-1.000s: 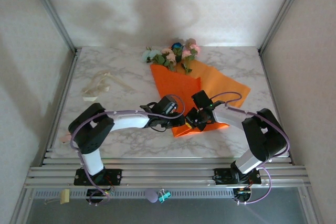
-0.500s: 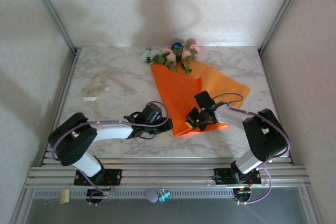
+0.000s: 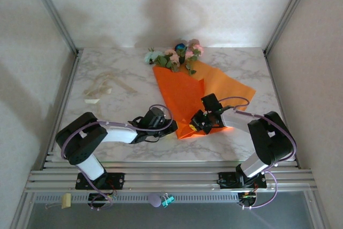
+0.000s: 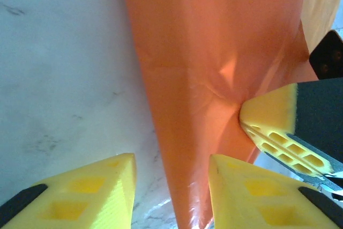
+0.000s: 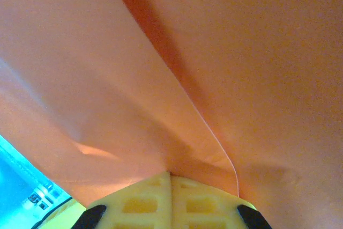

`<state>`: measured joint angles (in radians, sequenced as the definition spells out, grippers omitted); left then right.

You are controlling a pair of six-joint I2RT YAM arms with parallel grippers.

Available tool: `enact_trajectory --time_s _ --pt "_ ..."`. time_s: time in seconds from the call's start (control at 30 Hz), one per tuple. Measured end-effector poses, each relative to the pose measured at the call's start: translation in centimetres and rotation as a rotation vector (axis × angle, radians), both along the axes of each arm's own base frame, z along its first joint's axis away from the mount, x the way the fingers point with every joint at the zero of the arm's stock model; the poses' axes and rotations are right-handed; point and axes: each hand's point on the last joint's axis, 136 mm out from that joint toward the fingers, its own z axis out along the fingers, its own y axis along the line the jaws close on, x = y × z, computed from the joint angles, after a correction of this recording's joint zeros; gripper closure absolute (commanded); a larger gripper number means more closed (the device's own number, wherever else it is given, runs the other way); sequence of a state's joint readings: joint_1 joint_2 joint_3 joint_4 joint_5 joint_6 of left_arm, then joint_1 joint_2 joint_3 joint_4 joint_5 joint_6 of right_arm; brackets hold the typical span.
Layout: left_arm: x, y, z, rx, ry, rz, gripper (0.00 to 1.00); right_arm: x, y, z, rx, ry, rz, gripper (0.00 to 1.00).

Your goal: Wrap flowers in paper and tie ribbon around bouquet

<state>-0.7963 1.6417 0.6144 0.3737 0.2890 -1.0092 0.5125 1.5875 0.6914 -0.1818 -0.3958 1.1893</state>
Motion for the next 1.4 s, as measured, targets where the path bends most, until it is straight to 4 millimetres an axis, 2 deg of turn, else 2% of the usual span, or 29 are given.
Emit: enact_trajectory --time_s 0.13,0.23,0.43,0.57,0.6,0.77,0.8,0.83,0.87,0.93,1.03,1.1,1.17,1.23,1.27,1.4 --pt "0.4 0.5 -0.1 -0.004 -0.014 0.026 0.56 0.1 0.0 0.0 0.010 -0.005 0.005 1.00" --pt "0.7 0.4 0.1 -0.031 -0.031 0.035 0.61 0.0 0.1 0.0 0.015 -0.007 0.009 1.00" --pt "1.4 -0.8 0.3 -0.101 -0.049 0.036 0.79 0.0 0.0 -0.1 0.023 -0.011 0.012 1.00" --pt "1.6 -1.0 0.3 -0.118 -0.057 0.038 0.98 0.0 0.0 0.0 0.024 -0.018 0.013 1.00" --pt "1.6 -1.1 0.4 -0.121 -0.063 0.035 1.00 0.0 -0.1 0.0 0.022 -0.021 0.011 1.00" --pt "1.7 -1.2 0.5 -0.121 -0.073 0.027 1.00 0.1 -0.3 0.2 0.005 -0.042 0.016 1.00" --pt "1.7 -1.2 0.5 -0.120 -0.074 0.025 0.90 0.1 -0.4 0.3 0.003 -0.045 0.017 1.00" --pt "1.8 -1.1 0.6 -0.121 -0.075 0.023 0.73 0.1 -0.4 0.3 0.001 -0.047 0.020 1.00" --pt "1.9 -1.1 0.6 -0.119 -0.079 0.019 0.65 0.1 -0.4 0.3 -0.001 -0.049 0.023 1.00" --pt "2.5 -0.6 0.7 -0.115 -0.085 0.030 0.60 0.0 -0.4 0.2 -0.004 -0.048 0.027 1.00" --pt "4.1 0.2 0.8 -0.105 -0.101 0.051 0.60 0.0 -0.5 0.1 -0.007 -0.049 0.029 1.00" --pt "5.4 0.3 0.9 -0.101 -0.112 0.060 0.63 0.1 -0.4 0.1 -0.009 -0.047 0.030 1.00" --pt "6.4 0.4 0.8 -0.098 -0.121 0.058 0.73 0.1 -0.4 0.1 -0.011 -0.044 0.031 1.00" --pt "7.3 0.5 0.5 -0.094 -0.122 0.056 0.94 0.1 -0.4 0.1 -0.012 -0.042 0.031 1.00" --pt "7.5 0.6 0.2 -0.093 -0.115 0.055 1.00 0.1 -0.4 0.2 -0.012 -0.041 0.031 1.00" --pt "7.6 0.7 -0.5 -0.088 -0.099 0.034 1.00 0.1 -0.4 0.1 -0.014 -0.039 0.031 1.00"
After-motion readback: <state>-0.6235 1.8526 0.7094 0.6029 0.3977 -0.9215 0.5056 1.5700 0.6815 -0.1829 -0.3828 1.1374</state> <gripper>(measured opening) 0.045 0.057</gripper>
